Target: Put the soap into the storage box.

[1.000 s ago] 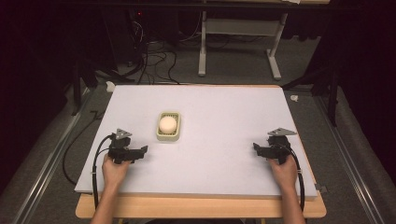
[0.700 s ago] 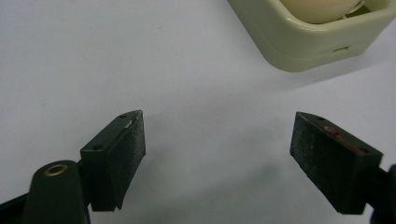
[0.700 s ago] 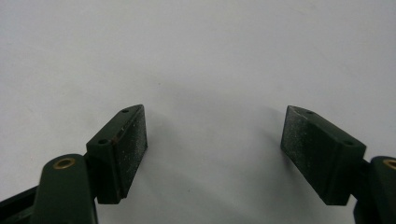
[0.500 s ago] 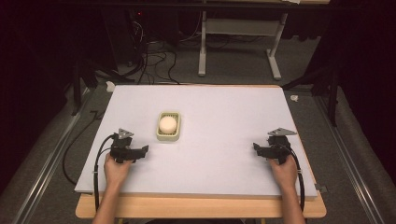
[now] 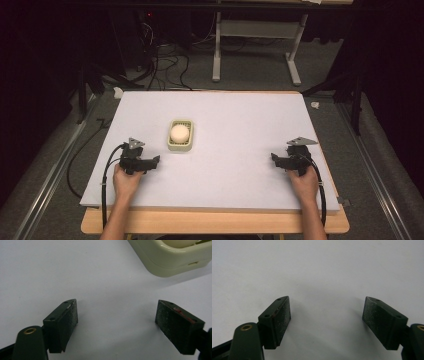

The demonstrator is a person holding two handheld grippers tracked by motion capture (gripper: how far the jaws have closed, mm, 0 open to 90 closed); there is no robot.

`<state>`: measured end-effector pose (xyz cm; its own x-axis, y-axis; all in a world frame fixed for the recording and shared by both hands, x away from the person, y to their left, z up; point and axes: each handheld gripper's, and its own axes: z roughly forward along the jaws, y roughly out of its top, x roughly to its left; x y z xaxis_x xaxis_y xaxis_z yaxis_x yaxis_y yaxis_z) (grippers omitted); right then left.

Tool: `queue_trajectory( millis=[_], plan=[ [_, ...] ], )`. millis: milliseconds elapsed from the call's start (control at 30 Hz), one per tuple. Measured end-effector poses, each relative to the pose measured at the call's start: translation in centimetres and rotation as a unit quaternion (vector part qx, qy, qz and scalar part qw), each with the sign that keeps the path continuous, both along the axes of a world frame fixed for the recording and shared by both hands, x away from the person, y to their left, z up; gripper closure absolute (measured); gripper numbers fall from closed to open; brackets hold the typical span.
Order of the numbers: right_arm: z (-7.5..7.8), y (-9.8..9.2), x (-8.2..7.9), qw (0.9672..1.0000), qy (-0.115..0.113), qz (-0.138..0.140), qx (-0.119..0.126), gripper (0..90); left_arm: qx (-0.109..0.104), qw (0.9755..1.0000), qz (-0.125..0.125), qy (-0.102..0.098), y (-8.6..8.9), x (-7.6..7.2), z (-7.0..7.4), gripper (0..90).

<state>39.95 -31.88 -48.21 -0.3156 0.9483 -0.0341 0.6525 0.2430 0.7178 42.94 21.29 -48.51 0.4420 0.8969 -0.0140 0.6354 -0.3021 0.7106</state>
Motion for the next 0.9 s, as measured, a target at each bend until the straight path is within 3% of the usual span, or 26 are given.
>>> queue_trajectory(
  millis=[900],
  plan=[
    [0.0,-0.01,0.0,1.0,0.0,0.0,0.0,23.2,-0.007,0.9999,0.001,-0.015,-0.02,-0.07,-0.41,17.4]
  ],
)
